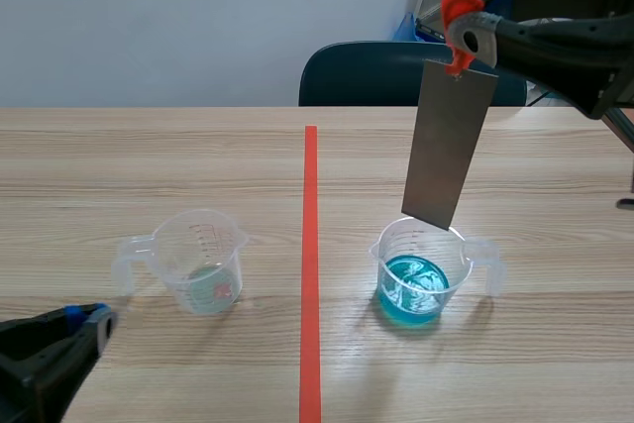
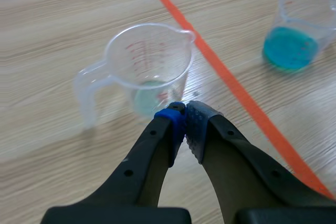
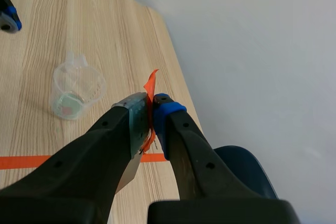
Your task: Do the redox reaction experiment
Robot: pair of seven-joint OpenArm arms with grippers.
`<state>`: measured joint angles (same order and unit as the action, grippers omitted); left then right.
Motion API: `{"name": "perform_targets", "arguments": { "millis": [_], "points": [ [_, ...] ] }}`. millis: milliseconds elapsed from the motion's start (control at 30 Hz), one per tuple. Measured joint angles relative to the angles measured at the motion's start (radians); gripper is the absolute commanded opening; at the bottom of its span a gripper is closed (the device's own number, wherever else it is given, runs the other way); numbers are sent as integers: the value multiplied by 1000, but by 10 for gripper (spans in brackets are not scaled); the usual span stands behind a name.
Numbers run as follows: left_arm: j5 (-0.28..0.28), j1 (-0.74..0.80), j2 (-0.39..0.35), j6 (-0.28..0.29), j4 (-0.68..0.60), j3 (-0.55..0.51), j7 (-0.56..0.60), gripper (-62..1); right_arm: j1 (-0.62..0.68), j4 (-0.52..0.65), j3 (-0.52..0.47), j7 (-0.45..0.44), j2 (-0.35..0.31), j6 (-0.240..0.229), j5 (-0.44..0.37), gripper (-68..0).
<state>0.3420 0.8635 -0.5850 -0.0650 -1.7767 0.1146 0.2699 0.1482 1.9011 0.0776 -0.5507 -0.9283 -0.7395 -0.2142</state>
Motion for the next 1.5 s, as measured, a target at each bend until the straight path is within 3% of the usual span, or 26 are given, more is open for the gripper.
{"name": "perform_targets", "arguments": {
  "millis": [267, 367, 567, 700, 867, 967, 1500],
  "points": [
    [64, 224, 0, -3, -124, -203, 11, -579, 0, 0, 0, 0, 0, 0, 0, -667],
    [90, 264, 0, -2, -169, -232, 14, -578, 0, 0, 0, 0, 0, 0, 0, -667],
    [93, 318, 0, 6, -238, -260, 34, -566, 0, 0, 0, 0, 0, 0, 0, -667],
    [93, 320, 0, 6, -267, -259, 33, -446, 0, 0, 0, 0, 0, 0, 0, -667],
    [93, 320, 0, 6, -278, -259, 26, -136, 0, 0, 0, 0, 0, 0, 0, -667],
    [93, 320, 0, 6, -278, -259, 26, 7, 0, 0, 0, 0, 0, 0, 0, -667],
    [82, 320, 0, 6, -278, -259, 27, 14, 0, 0, 0, 0, 0, 0, 0, -667]
  ]
}}
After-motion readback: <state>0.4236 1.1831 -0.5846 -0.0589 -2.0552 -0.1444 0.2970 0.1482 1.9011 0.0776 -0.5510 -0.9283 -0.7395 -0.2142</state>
